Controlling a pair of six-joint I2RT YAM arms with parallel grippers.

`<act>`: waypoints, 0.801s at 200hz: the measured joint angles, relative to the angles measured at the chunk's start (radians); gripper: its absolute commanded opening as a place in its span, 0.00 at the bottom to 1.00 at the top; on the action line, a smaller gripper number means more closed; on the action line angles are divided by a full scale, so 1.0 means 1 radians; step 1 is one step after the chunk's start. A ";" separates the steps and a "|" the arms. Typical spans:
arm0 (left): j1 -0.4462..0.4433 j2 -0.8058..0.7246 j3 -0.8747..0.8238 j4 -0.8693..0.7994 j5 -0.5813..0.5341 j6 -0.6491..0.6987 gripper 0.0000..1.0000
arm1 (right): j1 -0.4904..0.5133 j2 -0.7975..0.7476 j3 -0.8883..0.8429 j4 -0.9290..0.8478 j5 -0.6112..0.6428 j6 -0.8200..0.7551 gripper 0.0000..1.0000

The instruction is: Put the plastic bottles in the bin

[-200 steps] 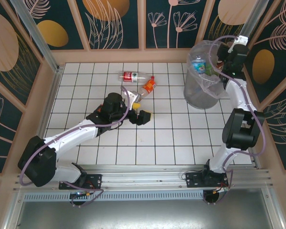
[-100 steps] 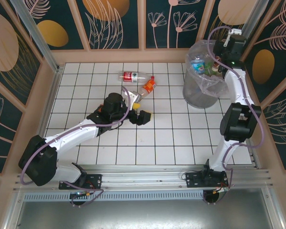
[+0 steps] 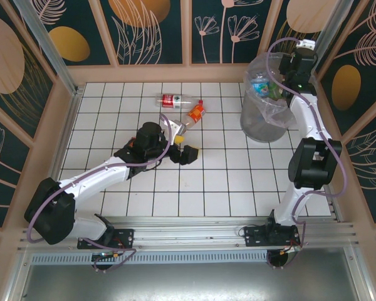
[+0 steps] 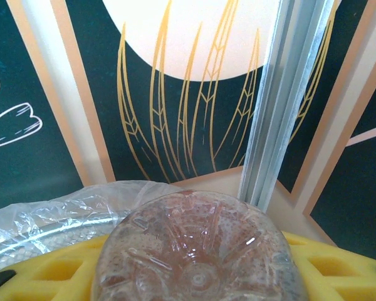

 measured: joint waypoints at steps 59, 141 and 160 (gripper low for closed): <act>0.000 0.000 0.000 0.000 0.000 0.004 0.99 | -0.002 0.089 0.191 -0.160 -0.080 0.000 0.57; 0.000 0.000 0.000 0.000 0.000 0.015 0.99 | 0.010 0.151 0.248 -0.212 -0.063 -0.037 0.58; 0.000 0.000 0.000 0.000 0.000 0.015 0.99 | 0.016 0.159 0.260 -0.220 -0.052 -0.048 0.60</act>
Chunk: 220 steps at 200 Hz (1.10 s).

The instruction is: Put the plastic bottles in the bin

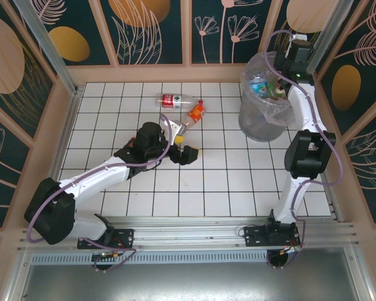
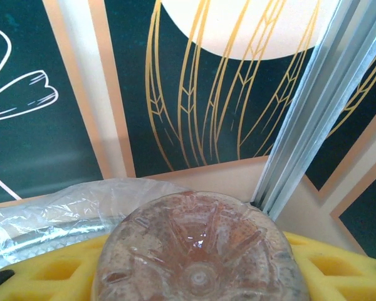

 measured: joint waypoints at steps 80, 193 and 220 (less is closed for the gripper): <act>0.000 0.000 0.000 0.000 0.000 0.000 0.99 | 0.020 0.031 0.016 -0.136 -0.097 0.033 0.82; 0.000 0.055 0.043 -0.027 -0.077 -0.004 0.98 | 0.024 -0.100 -0.047 -0.151 -0.199 0.064 0.81; 0.001 0.119 0.094 -0.058 -0.129 -0.001 0.97 | 0.026 -0.175 -0.089 -0.150 -0.200 0.085 0.81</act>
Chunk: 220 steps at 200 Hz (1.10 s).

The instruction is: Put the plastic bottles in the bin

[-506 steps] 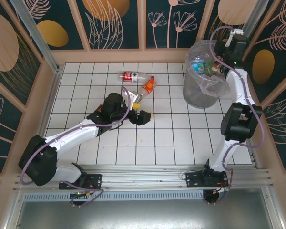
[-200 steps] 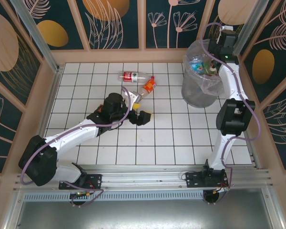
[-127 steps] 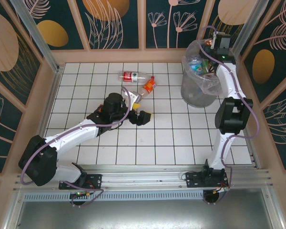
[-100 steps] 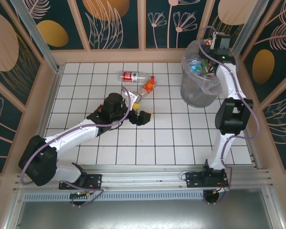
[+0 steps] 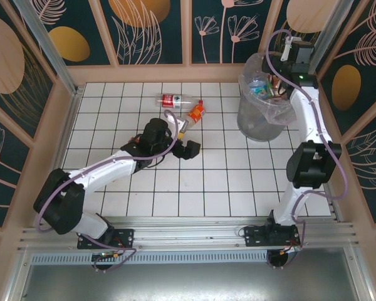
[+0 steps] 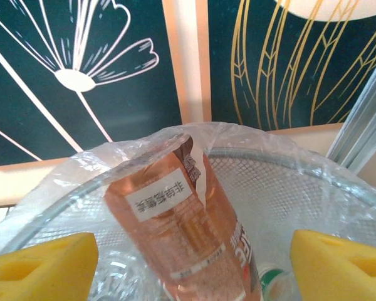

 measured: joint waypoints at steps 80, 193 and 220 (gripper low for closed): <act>0.114 0.285 0.248 -0.099 -0.049 0.056 0.90 | 0.032 -0.401 -0.350 0.030 -0.081 0.108 0.82; 0.160 0.628 0.610 -0.269 -0.077 0.234 0.94 | 0.137 -0.755 -0.669 0.032 -0.327 0.226 0.82; 0.164 0.703 0.679 -0.291 -0.096 0.241 0.92 | 0.148 -0.805 -0.689 0.014 -0.346 0.238 0.82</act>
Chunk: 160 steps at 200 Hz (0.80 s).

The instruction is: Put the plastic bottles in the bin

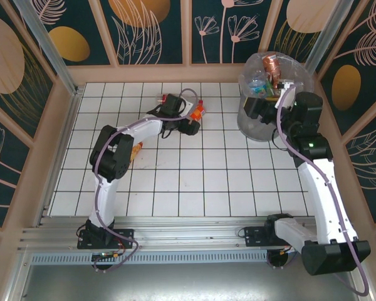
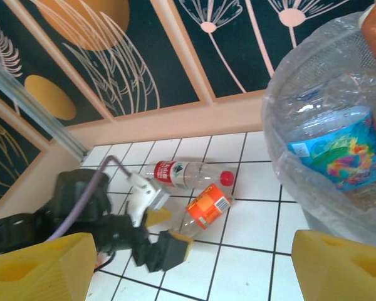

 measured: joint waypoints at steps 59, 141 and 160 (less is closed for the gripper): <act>0.004 0.114 0.096 -0.040 -0.030 -0.004 0.76 | 0.005 -0.085 -0.073 -0.018 -0.026 0.026 0.82; 0.004 0.089 0.040 -0.011 0.010 -0.022 0.48 | 0.006 -0.100 -0.229 0.018 -0.026 0.158 0.80; 0.004 0.010 -0.079 0.042 0.051 -0.051 0.47 | 0.018 -0.100 -0.268 0.068 -0.047 0.219 0.80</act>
